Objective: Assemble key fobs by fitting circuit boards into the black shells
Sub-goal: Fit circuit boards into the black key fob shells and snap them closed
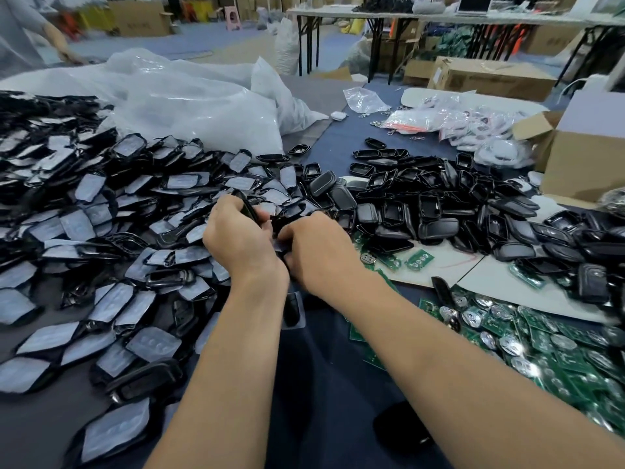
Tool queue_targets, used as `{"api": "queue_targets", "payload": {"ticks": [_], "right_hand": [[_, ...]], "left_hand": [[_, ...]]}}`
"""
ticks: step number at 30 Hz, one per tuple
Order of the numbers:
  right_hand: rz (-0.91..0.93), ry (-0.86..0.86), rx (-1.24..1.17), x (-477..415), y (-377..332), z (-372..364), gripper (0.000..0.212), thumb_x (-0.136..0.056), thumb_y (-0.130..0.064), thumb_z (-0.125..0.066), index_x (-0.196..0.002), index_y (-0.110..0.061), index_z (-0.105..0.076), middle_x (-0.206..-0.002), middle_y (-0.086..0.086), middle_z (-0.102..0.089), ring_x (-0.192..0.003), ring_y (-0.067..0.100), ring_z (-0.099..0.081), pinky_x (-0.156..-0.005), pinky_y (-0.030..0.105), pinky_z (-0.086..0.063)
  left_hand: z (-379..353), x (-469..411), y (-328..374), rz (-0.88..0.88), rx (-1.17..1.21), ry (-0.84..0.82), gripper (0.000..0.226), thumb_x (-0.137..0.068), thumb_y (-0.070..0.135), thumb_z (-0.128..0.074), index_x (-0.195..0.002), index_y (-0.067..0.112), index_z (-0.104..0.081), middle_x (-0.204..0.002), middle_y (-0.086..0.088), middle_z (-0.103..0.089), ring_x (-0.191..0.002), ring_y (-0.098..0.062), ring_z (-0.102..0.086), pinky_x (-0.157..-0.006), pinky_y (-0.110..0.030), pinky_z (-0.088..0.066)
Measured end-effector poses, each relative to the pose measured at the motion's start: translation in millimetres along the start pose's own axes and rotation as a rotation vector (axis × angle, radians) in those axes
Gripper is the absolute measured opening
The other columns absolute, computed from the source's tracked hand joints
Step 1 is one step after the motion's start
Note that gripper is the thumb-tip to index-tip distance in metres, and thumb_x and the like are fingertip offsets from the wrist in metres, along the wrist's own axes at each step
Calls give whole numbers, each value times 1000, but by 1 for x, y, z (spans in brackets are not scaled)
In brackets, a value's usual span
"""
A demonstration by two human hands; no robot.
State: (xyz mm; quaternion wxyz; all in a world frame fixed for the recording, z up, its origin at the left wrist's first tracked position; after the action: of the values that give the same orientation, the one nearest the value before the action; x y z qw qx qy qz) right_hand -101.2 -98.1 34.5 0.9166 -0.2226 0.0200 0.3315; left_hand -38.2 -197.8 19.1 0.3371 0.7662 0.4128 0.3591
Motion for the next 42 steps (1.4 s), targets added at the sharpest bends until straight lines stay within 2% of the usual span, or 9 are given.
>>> {"api": "queue_targets", "payload": {"ticks": [5, 8, 11, 16, 22, 28, 32, 36, 42], "right_hand": [[-113, 7, -165, 9, 21, 10, 24, -88, -18, -67, -102, -31, -81, -100, 5, -77, -98, 27, -68, -87, 36, -57], [-151, 115, -206, 37, 47, 42, 19, -89, -15, -63, -89, -22, -80, -76, 1, -74, -75, 25, -67, -73, 38, -59], [-246, 237, -400, 80, 86, 73, 18, -92, -17, -66, -80, -22, -77, -61, -2, -67, -51, 7, -52, -52, 20, -45], [-441, 361, -897, 127, 130, 81, 33, -95, -12, -68, -74, -34, -80, -57, -5, -60, -58, 7, -48, -62, 23, -41], [-500, 312, -1012, 133, 145, 69, 39, -97, -5, -61, -70, -26, -80, -61, 7, -48, -58, 14, -40, -57, 27, -35], [-540, 354, -1009, 135, 158, 67, 29, -94, -10, -65, -70, -21, -78, -58, 3, -54, -56, 13, -44, -62, 32, -36], [-577, 373, -1026, 135, 161, 64, 23, -92, -13, -66, -77, -23, -81, -59, 2, -60, -56, 12, -46, -62, 33, -38], [-558, 354, -1077, 134, 160, 64, 22, -92, -8, -67, -76, -16, -80, -61, 2, -64, -55, 9, -49, -54, 21, -41], [-611, 439, -1155, 141, 170, 71, 23, -90, 2, -67, -83, -14, -81, -70, 4, -73, -55, 9, -59, -51, 19, -47]], "left_hand": [[-5, 4, -1, 3, 22, -46, 18, -89, 7, -49, -72, 10, -52, -49, -2, -54, -39, -15, -36, -37, -22, -26], [-11, 6, -5, 0, -18, -96, 19, -88, 7, -49, -69, 10, -51, -50, -4, -55, -38, -16, -35, -37, -22, -25], [-23, 14, -18, 32, -125, -196, 19, -91, 7, -50, -72, 9, -51, -50, -3, -56, -38, -14, -40, -36, -21, -29], [-56, 61, -60, 63, -449, -560, 16, -95, 8, -48, -82, 6, -58, -57, -4, -65, -40, -15, -47, -39, -23, -34], [-72, 103, -85, 151, -545, -866, 23, -94, 3, -45, -94, -4, -68, -69, -15, -70, -48, -20, -62, -43, -25, -47], [-73, 109, -92, 188, -515, -938, 35, -92, 10, -44, -94, 15, -79, -75, -12, -61, -49, -17, -51, -43, -23, -39], [-76, 113, -85, 120, -510, -963, 19, -83, 24, -61, -84, 26, -81, -76, -4, -65, -46, -12, -49, -42, -20, -36], [-74, 103, -81, 76, -521, -903, 25, -84, 0, -74, -82, 24, -79, -56, 1, -57, -41, -9, -45, -41, -17, -34], [-69, 94, -69, 27, -388, -767, 29, -84, -6, -75, -84, 22, -75, -60, 0, -61, -41, -10, -45, -41, -18, -35]]}}
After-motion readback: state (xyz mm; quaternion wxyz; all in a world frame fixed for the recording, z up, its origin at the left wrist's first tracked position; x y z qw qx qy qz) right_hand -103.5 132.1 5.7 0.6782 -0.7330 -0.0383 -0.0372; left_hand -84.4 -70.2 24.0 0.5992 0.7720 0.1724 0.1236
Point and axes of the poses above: each hand's wrist, its own x-axis away from the middle knuckle, its own z-axis out of the back of the hand, y = z × x, the point moved 8 cm from there along -x, towards the middle knuckle
